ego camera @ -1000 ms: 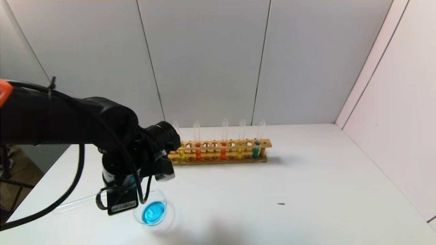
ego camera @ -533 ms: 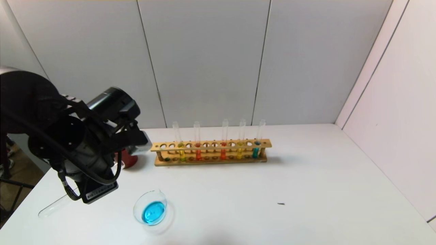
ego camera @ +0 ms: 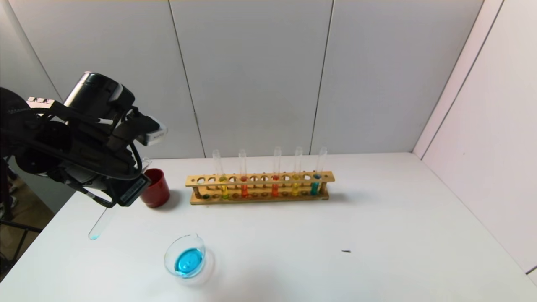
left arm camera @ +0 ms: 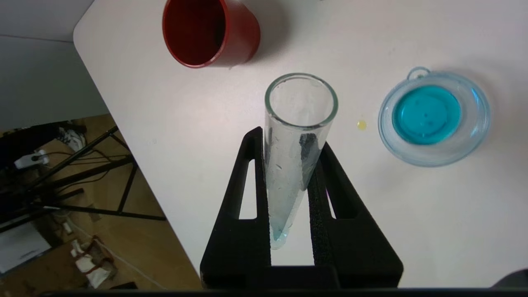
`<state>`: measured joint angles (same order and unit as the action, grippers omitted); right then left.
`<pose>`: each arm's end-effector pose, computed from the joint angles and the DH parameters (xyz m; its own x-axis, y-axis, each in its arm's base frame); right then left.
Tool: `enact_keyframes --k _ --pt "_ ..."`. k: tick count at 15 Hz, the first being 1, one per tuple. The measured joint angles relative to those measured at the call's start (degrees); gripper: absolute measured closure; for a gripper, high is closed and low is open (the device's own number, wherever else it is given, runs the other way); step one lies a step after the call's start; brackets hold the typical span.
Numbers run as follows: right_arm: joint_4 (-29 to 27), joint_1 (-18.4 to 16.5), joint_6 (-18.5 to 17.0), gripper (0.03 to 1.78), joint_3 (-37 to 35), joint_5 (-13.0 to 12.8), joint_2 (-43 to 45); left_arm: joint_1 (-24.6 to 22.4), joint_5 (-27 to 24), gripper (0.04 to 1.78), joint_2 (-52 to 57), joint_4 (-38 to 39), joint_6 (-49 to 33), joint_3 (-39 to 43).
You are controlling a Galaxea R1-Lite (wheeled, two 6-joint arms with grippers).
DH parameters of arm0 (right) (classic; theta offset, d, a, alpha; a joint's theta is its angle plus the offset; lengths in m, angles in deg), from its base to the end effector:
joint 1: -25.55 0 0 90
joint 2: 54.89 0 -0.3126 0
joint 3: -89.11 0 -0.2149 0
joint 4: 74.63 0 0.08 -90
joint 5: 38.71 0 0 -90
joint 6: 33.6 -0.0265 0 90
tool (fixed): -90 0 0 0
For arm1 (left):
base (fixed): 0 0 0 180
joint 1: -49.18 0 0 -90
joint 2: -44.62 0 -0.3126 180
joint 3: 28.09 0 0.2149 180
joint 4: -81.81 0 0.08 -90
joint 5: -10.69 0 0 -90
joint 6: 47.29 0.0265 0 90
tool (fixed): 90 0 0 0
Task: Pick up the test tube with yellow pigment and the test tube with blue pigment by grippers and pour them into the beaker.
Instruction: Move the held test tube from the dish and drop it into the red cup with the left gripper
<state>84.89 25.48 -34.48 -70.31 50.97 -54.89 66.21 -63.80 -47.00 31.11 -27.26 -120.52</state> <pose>-0.0049 -0.0001 0.0757 1.0000 -0.0068 0.0017 0.0068 0.9999 0.0154 0.2810 -0.0787 0.2348 0.6719 0.0739 -0.7370 0.3608 0.8363 0.4128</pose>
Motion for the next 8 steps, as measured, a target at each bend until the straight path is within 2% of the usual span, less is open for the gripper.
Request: enact_keyframes --k 4,8 --pt "0.0 0.0 0.0 0.11 0.0 0.0 0.0 -3.8 -1.8 1.51 -2.2 7.1 -1.6 0.2" --pt "0.0 0.0 0.0 0.11 0.0 0.0 0.0 -5.4 -2.3 1.51 -6.0 19.4 -7.0 -0.6"
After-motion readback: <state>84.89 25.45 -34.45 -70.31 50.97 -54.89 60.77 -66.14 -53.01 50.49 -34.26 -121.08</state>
